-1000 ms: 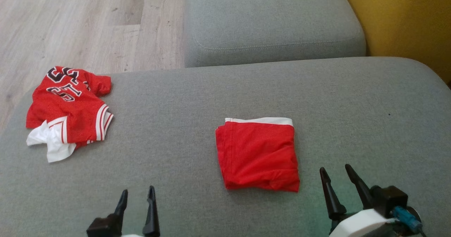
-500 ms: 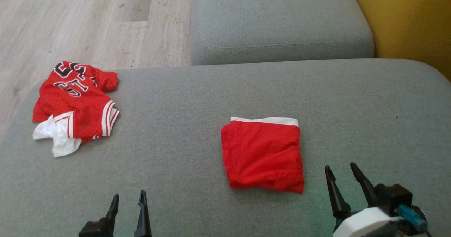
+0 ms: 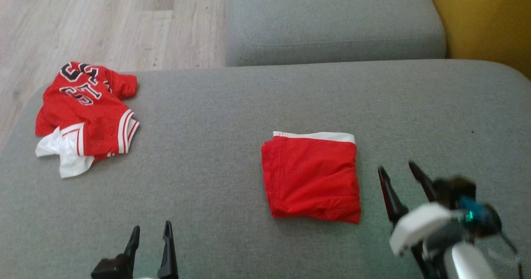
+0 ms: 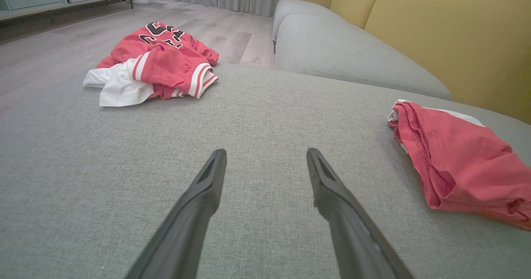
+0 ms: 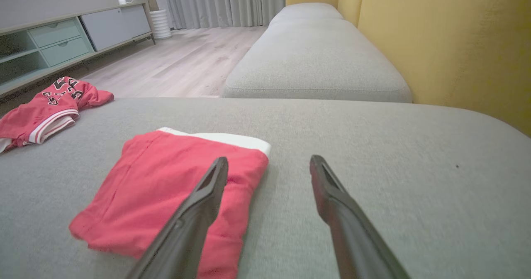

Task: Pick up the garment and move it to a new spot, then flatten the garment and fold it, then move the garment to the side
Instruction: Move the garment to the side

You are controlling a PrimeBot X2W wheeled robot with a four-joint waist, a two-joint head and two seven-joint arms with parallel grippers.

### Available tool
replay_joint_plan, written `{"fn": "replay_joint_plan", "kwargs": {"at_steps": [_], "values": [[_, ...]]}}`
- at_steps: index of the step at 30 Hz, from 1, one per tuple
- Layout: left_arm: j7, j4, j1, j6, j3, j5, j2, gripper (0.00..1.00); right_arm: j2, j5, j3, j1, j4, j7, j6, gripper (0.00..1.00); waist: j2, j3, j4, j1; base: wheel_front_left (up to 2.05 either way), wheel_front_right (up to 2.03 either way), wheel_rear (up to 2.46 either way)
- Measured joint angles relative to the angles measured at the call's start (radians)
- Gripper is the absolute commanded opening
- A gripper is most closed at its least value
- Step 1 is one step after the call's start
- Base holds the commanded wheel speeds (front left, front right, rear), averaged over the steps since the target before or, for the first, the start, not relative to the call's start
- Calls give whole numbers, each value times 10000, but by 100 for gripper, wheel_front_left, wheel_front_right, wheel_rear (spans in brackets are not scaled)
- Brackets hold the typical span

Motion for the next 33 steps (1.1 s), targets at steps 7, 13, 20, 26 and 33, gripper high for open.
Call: {"fn": "replay_joint_plan", "kwargs": {"at_steps": [7,13,20,26,33], "values": [[13,-161,-243,38,-10,2,-2,100,-2,190,-75,-1615,796,1942,0,100,0,345,269,1,0,0,0],[15,-295,-481,52,-8,6,-25,100,-23,874,-343,-2470,2230,3453,0,100,0,857,734,1,0,0,0],[13,-339,-867,54,111,113,-98,100,-376,1584,-293,-3450,3358,4654,0,100,0,1593,1323,2,0,0,0],[2,-336,-1044,36,146,278,-198,100,-738,1967,-29,-3906,3478,4711,0,0,0,2100,1572,2,0,0,0],[105,-541,-1514,-56,-144,533,-270,100,-1333,2096,376,-4189,3225,4132,10,0,0,2427,865,1,0,0,0]]}}
